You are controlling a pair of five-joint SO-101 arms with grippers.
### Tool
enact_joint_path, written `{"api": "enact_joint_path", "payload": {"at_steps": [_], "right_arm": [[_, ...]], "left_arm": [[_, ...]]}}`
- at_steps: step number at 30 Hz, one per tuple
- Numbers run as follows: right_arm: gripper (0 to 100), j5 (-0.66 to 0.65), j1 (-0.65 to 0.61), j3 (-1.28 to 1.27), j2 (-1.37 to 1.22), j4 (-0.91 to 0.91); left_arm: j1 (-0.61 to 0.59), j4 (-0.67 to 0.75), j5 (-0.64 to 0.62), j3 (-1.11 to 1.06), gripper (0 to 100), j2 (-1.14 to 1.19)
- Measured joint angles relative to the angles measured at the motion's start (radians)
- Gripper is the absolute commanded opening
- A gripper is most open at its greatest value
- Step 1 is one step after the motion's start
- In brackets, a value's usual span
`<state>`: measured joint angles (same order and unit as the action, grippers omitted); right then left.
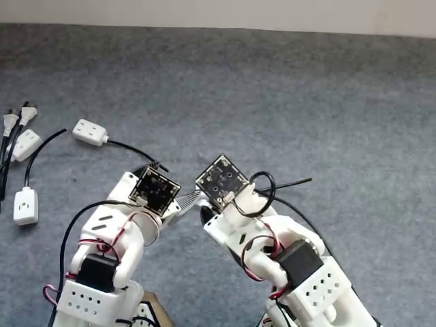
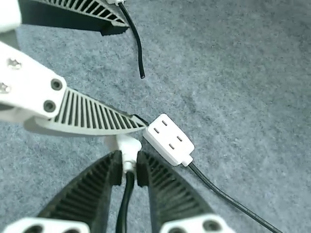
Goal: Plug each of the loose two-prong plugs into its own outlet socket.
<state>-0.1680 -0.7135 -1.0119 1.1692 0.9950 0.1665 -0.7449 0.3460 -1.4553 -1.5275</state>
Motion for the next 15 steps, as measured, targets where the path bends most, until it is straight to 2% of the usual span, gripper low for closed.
{"api": "enact_joint_path", "payload": {"at_steps": [8, 11, 15], "right_arm": [[0.6, 0.0, 0.005, 0.069, -0.153, 0.0], [0.6, -0.005, 0.005, 0.071, -0.193, 0.005], [0.6, -0.032, 0.021, 0.149, -0.265, 0.074]], "left_arm": [[0.008, -0.005, 0.0, -0.002, 34, 0.0], [-0.064, 0.011, 0.002, 0.012, 34, 0.009], [-0.212, 0.098, 0.003, 0.029, 34, 0.011]]}}
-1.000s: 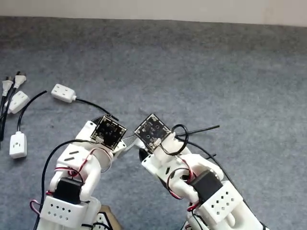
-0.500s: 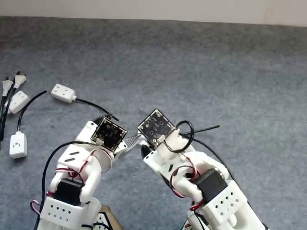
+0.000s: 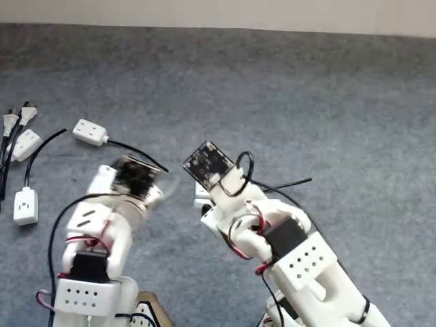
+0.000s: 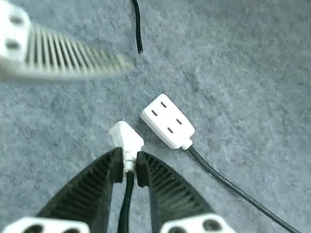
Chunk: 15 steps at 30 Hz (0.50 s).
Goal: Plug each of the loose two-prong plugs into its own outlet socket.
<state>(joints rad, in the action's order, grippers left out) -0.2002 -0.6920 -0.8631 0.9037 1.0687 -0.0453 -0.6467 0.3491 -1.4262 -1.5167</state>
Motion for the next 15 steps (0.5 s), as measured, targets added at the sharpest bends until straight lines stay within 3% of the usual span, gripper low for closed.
{"api": "enact_joint_path", "payload": {"at_steps": [5, 15], "right_arm": [[0.6, -0.012, 0.055, 0.253, -0.219, 0.167], [0.6, -0.138, 0.091, 1.166, -1.057, 0.652]], "left_arm": [[-0.155, 0.058, 0.0, 0.0, 34, 0.0], [-0.166, 0.083, 0.0, -0.081, 34, 0.0]]}}
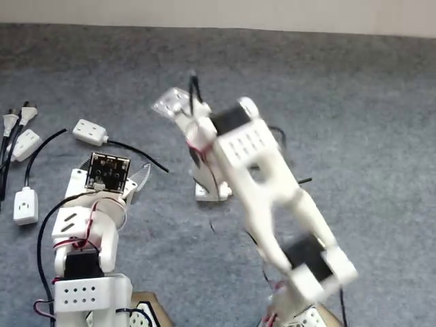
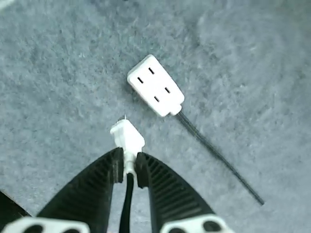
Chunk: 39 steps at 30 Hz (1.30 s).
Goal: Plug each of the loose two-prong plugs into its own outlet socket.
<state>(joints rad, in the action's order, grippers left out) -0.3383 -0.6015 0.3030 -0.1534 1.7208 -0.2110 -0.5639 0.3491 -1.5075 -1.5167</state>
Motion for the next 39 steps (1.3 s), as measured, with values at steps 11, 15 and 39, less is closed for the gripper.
{"api": "enact_joint_path", "payload": {"at_steps": [11, 15, 39], "right_arm": [[0.6, 0.172, 0.048, 0.269, -0.267, 0.017], [0.6, 0.295, 0.084, 0.275, -0.219, 0.017], [0.5, 1.033, 0.104, -0.087, 0.014, 0.02]], "left_arm": [[0.0, 0.121, 0.0, -0.118, 34, 0.0], [0.0, 0.126, 0.0, -0.118, 34, 0.0], [0.0, 0.126, 0.0, -0.118, 34, 0.0]]}}
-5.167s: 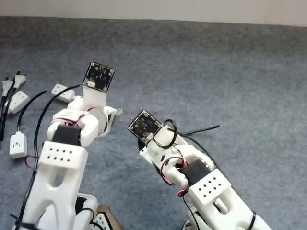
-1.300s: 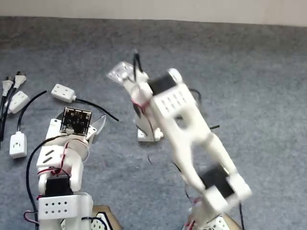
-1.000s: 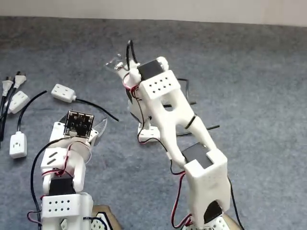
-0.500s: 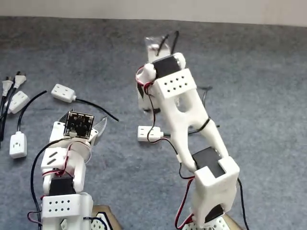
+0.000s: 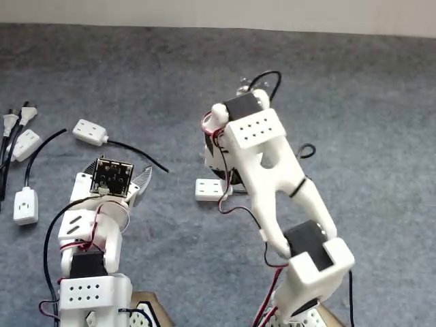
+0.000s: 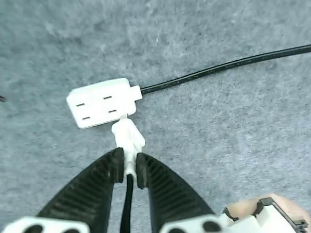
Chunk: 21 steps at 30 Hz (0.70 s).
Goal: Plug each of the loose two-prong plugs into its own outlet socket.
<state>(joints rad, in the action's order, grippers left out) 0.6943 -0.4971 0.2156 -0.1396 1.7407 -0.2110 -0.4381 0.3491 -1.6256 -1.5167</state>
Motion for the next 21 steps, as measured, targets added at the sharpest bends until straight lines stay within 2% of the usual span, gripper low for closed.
{"api": "enact_joint_path", "payload": {"at_steps": [12, 21], "right_arm": [[0.5, 0.055, 0.003, -0.002, 0.029, -0.063], [0.5, 0.095, -0.071, -0.009, -0.008, -0.103]], "left_arm": [[0.014, 0.0, 0.0, -0.018, 34, 0.0], [0.011, 0.006, 0.0, -0.026, 34, -0.003]]}}
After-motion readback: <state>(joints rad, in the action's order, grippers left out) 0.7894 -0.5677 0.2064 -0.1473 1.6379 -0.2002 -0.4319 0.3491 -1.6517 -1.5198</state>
